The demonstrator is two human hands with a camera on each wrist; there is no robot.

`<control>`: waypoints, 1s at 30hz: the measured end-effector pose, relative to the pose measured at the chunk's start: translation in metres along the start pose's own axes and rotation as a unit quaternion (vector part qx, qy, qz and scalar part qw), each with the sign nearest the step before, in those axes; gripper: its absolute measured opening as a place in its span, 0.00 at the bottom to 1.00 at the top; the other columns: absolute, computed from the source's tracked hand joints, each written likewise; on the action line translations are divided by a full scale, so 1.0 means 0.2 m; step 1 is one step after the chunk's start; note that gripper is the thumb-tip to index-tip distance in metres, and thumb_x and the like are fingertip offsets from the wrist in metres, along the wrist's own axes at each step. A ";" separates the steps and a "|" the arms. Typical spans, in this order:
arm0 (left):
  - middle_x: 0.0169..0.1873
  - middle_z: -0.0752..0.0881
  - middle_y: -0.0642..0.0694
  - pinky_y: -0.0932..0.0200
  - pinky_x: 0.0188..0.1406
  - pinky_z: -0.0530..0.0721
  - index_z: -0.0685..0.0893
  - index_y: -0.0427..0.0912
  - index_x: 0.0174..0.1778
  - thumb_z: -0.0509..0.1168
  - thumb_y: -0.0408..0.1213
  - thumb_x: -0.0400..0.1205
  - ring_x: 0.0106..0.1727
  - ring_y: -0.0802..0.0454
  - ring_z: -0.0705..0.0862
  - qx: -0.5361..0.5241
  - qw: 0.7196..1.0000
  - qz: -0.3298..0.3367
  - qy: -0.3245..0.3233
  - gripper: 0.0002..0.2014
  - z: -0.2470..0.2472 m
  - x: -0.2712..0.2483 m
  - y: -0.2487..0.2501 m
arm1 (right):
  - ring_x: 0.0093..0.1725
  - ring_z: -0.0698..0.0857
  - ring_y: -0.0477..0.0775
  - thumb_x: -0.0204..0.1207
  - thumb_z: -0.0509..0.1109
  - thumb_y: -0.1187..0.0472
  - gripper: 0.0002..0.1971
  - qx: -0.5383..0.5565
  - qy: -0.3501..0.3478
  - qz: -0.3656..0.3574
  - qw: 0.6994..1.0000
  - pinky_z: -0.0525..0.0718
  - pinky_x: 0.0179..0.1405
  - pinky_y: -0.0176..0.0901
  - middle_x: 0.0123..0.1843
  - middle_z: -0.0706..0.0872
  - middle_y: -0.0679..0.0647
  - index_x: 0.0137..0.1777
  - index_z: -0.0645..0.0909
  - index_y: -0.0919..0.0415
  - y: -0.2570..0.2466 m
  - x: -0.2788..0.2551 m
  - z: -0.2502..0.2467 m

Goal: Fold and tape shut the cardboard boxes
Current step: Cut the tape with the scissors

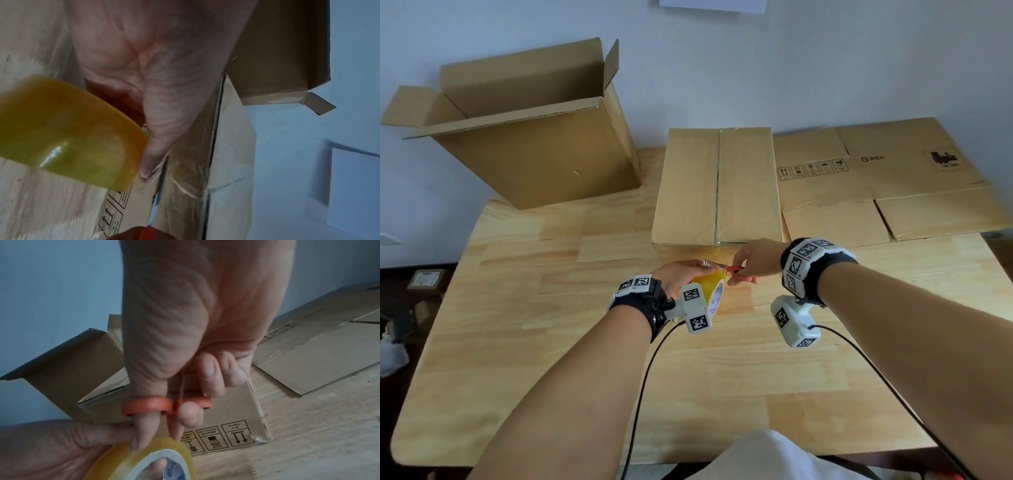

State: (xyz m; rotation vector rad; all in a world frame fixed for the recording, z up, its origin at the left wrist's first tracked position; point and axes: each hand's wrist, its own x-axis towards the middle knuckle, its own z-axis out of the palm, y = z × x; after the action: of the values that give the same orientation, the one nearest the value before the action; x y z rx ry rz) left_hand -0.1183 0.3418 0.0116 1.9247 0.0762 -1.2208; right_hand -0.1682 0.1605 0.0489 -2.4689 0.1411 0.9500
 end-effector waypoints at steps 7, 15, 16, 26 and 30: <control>0.53 0.81 0.54 0.71 0.40 0.75 0.80 0.42 0.63 0.62 0.40 0.85 0.55 0.60 0.77 0.033 0.999 0.019 -0.037 0.12 0.03 -0.07 -0.01 | 0.45 0.80 0.50 0.72 0.70 0.39 0.22 -0.022 0.013 -0.019 0.999 0.77 0.52 0.45 0.37 0.84 0.50 0.49 0.86 0.60 -0.08 0.01 0.03; 0.49 0.83 0.51 0.69 0.38 0.79 0.82 0.46 0.59 0.64 0.40 0.84 0.46 0.57 0.80 0.021 1.000 0.013 -0.005 0.09 -0.06 -0.08 -0.12 | 0.29 0.76 0.42 0.74 0.72 0.45 0.18 0.019 -0.031 0.041 0.998 0.72 0.32 0.33 0.32 0.83 0.46 0.48 0.86 0.61 0.03 -0.03 0.14; 0.49 0.84 0.49 0.64 0.43 0.80 0.83 0.47 0.56 0.65 0.40 0.84 0.45 0.54 0.81 0.007 1.000 0.013 -0.013 0.07 -0.07 -0.08 -0.14 | 0.25 0.75 0.40 0.74 0.72 0.46 0.16 0.018 -0.043 0.061 0.997 0.71 0.29 0.32 0.31 0.82 0.46 0.43 0.84 0.60 0.07 -0.04 0.17; 0.52 0.87 0.42 0.43 0.62 0.80 0.86 0.44 0.52 0.66 0.30 0.81 0.50 0.46 0.84 -0.056 0.991 0.037 -0.118 0.08 0.16 -0.11 -0.06 | 0.21 0.72 0.46 0.75 0.71 0.53 0.20 0.054 0.072 0.261 0.961 0.69 0.23 0.33 0.16 0.78 0.50 0.25 0.71 0.59 0.57 -0.15 0.38; 0.50 0.88 0.42 0.46 0.62 0.80 0.87 0.43 0.51 0.66 0.28 0.80 0.51 0.47 0.85 -0.078 0.985 0.044 -0.144 0.08 0.31 -0.12 0.02 | 0.31 0.81 0.49 0.74 0.71 0.57 0.15 0.127 0.056 0.278 0.950 0.76 0.36 0.38 0.30 0.84 0.51 0.28 0.76 0.59 0.71 -0.17 0.42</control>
State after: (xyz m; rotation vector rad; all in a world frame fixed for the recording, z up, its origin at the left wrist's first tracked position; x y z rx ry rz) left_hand -0.1732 0.3065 0.0205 1.5846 -0.0629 -1.3791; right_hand -0.2822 0.0744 -0.0401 -2.2732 0.9781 0.9303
